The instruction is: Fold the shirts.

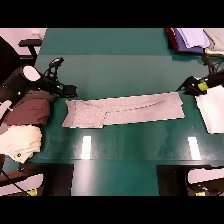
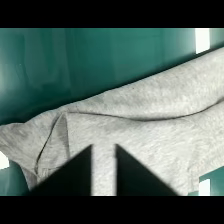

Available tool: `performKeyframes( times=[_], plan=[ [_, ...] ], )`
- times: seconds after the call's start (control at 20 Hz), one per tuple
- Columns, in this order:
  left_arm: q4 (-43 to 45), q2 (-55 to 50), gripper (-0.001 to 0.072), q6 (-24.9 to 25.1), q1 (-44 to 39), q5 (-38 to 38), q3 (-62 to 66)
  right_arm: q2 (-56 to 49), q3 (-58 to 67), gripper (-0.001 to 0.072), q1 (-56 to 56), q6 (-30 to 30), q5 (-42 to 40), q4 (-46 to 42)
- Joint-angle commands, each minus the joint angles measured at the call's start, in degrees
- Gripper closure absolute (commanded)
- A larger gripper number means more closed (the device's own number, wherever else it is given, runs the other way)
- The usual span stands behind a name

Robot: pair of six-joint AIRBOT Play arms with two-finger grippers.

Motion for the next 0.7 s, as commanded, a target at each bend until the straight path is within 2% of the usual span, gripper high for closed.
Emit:
performKeyframes(
  times=[0.0,0.2,0.45,0.55,0.6,0.65],
  plan=[
    [-1.0,-0.1,0.0677,-0.7,0.0,-1.1,1.3,-0.7,-1.1,0.0145,-6.5,-3.0,5.8,2.6],
    [-6.6,-0.2,0.0686,-0.6,0.0,1.4,1.3,-0.8,-10.2,0.0156,-11.6,-6.0,2.5,3.3],
    [-10.1,-2.9,0.0686,-0.7,-3.0,3.9,1.2,-3.2,-15.3,0.0163,-8.7,-8.2,-1.8,7.6],
    [-12.2,-5.5,0.0686,-0.7,-7.1,5.5,1.2,-5.0,-14.2,0.0327,-5.8,-8.9,-2.0,9.2],
    [-13.2,-6.8,0.0686,-0.7,-9.2,6.9,1.2,-5.3,-13.5,0.0437,-4.2,-10.2,-2.3,9.7],
    [-14.0,-8.4,0.0686,-0.7,-11.5,8.0,1.7,-5.2,-12.9,0.0578,-3.0,-11.4,-2.6,10.1]
  ],
)
